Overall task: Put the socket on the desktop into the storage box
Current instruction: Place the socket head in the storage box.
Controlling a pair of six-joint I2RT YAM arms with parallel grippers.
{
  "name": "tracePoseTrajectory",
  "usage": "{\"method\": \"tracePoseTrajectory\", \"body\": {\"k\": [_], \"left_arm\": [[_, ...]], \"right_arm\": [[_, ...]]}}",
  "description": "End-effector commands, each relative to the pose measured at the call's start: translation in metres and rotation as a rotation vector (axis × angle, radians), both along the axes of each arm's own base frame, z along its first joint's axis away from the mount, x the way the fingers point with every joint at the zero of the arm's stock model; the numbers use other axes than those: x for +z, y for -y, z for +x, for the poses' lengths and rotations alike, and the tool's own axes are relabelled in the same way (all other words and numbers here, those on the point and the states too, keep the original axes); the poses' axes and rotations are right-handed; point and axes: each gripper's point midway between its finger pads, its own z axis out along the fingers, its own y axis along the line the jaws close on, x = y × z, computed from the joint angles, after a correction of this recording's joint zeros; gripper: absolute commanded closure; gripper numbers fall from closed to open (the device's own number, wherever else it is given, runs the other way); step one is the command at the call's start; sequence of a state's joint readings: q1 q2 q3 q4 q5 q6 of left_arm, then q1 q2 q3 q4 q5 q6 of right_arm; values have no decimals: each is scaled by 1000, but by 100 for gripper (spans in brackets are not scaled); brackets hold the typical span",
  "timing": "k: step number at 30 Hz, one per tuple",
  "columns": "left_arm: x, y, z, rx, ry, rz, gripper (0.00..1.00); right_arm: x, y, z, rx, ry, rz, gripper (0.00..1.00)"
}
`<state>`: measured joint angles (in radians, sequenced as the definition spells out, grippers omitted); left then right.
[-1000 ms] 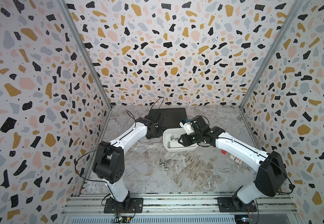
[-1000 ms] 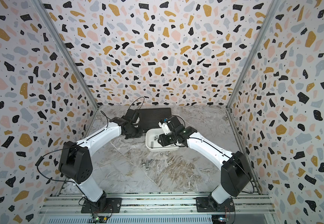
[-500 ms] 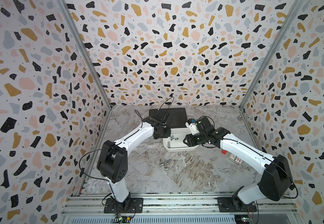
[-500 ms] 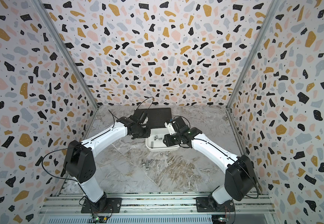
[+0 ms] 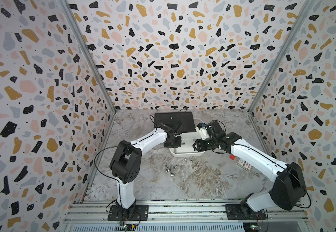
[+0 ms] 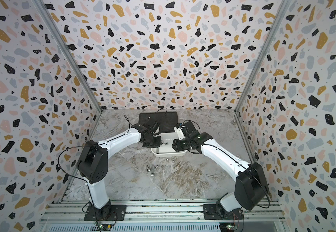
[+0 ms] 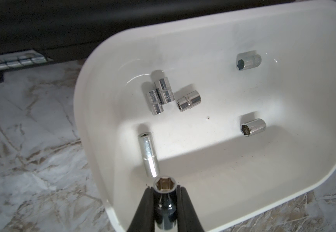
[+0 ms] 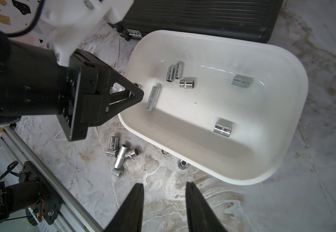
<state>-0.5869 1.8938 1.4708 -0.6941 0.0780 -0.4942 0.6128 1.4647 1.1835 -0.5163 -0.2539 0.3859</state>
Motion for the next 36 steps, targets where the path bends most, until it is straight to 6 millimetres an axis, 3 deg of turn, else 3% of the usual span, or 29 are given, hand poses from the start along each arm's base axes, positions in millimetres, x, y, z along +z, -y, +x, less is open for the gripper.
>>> {"method": "tracePoseTrajectory", "body": {"k": [1,12,17,20,27,36], "left_arm": [[0,9,5,-3,12,-14,96],[-27,10,7,-20,-27,24,91],[-27,9,7,-18,-27,32,72],[-22,9,9,-16,-15,30,65],[-4,11,11,-22,19,8,62],[43,18,8,-42,95,-85,60]], "right_arm": [[8,6,-4,-13,4,6,60],[5,9,-4,-15,0,-2,60],[3,10,-5,-17,-7,-2,60],[3,11,-5,-20,-8,-3,60],[1,14,-7,-28,-14,-12,60],[-4,20,-14,-35,-44,-37,59]]}}
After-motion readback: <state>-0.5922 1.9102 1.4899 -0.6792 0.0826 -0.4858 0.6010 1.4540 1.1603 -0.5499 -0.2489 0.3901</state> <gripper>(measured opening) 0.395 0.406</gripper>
